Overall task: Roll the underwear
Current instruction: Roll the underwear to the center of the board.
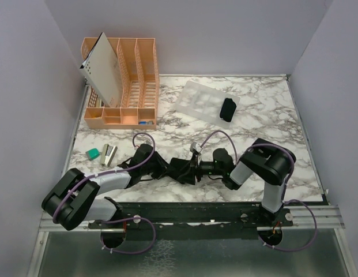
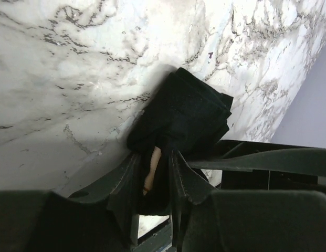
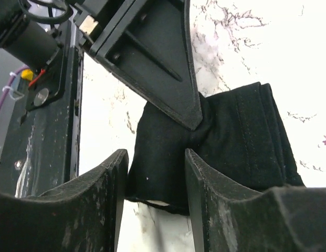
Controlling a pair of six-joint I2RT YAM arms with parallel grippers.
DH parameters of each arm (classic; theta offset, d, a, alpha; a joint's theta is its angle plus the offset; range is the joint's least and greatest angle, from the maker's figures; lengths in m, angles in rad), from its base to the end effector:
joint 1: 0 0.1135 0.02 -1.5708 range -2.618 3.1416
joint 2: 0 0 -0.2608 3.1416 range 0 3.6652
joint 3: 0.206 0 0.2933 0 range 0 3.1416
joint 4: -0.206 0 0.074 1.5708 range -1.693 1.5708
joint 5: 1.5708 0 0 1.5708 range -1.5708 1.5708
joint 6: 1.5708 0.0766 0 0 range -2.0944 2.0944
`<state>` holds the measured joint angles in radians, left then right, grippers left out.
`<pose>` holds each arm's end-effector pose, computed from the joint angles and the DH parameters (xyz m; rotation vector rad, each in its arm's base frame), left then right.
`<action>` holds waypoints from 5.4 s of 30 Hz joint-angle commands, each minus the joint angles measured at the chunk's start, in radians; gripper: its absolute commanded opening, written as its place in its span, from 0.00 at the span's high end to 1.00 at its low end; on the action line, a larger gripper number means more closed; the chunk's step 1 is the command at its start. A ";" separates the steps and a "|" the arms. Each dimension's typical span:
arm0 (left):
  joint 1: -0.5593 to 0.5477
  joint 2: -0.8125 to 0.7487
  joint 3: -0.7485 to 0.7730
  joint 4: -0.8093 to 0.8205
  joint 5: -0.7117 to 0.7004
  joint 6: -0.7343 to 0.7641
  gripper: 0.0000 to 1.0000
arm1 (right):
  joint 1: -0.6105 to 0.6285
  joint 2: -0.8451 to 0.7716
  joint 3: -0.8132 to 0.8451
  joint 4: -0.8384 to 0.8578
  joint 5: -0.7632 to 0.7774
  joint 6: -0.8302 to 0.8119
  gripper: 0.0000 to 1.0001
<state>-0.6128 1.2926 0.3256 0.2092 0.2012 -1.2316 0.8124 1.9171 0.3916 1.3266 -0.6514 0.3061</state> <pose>0.2113 -0.1673 0.0596 -0.6853 2.5158 -1.0525 0.1820 0.2597 0.0481 -0.9711 1.6849 1.3507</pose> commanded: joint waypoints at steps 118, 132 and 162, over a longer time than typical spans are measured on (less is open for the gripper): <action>-0.067 0.151 0.177 -0.297 -0.147 0.057 0.92 | 0.134 -0.560 0.080 -0.923 0.588 -0.529 0.41; -0.067 0.162 0.190 -0.304 -0.133 0.030 0.93 | 0.414 -0.352 0.163 -0.819 0.885 -0.796 0.44; 0.010 -0.165 0.042 -0.086 -0.052 0.145 0.17 | 0.028 -0.151 -0.113 -0.185 0.172 0.052 0.98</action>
<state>-0.6037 1.1820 0.4072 0.0143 0.1135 -1.1446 0.9142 1.6630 0.3450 1.0466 -0.2588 0.1539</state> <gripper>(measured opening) 0.798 0.105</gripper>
